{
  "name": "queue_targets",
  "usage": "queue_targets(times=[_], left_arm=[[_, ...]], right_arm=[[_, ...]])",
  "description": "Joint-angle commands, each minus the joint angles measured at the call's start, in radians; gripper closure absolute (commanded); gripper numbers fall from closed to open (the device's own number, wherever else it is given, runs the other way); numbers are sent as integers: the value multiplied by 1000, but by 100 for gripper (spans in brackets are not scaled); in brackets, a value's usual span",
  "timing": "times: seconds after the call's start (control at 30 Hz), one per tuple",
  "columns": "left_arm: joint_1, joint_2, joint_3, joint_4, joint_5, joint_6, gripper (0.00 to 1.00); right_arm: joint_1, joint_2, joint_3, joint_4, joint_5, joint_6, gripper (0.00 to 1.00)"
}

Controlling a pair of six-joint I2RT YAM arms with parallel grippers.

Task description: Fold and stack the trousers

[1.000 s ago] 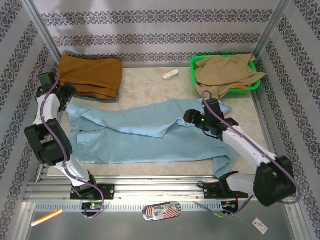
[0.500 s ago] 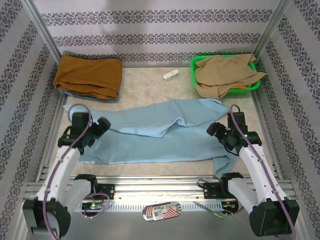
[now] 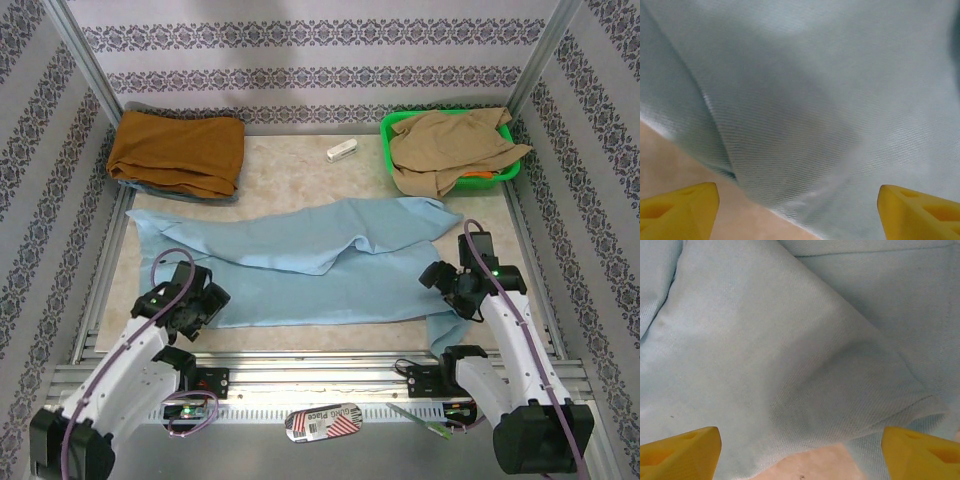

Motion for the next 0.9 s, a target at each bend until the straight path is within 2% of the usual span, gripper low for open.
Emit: queue_targets(times=[0.0, 0.1, 0.17, 0.23, 0.3, 0.43, 0.5, 0.6, 0.73, 0.77, 0.87], left_arm=[[-30, 115, -5, 0, -39, -118, 20], [-40, 197, -6, 48, -43, -125, 32], [-40, 222, -12, 70, -58, -131, 46], [-40, 224, -21, 93, -71, -137, 68], [-40, 213, -31, 113, -88, -139, 80], [-40, 170, -21, 133, -119, -115, 99], [-40, 147, -6, 135, -136, -93, 100], [-37, 102, 10, 144, -135, -61, 100], [-31, 59, 36, 149, -134, -29, 100], [-27, 60, 48, 142, -135, -20, 100], [-18, 76, 112, 128, -129, 21, 100]], right_arm=[[-29, 10, 3, -44, -28, 33, 15], [-51, 29, -16, -50, -64, 40, 15], [-61, 34, -31, -50, -80, 47, 16], [-69, 36, -42, -51, -84, 57, 16], [-74, 30, -64, -28, -88, 80, 17], [-109, 45, -113, 64, -105, 100, 32], [-133, 59, -124, 104, -93, 97, 42], [-146, 39, -139, 147, -12, 78, 67], [-162, -6, -166, 212, -50, 74, 97], [-164, -6, -158, 217, -52, 68, 100], [-164, -10, -105, 203, -46, 30, 100]])
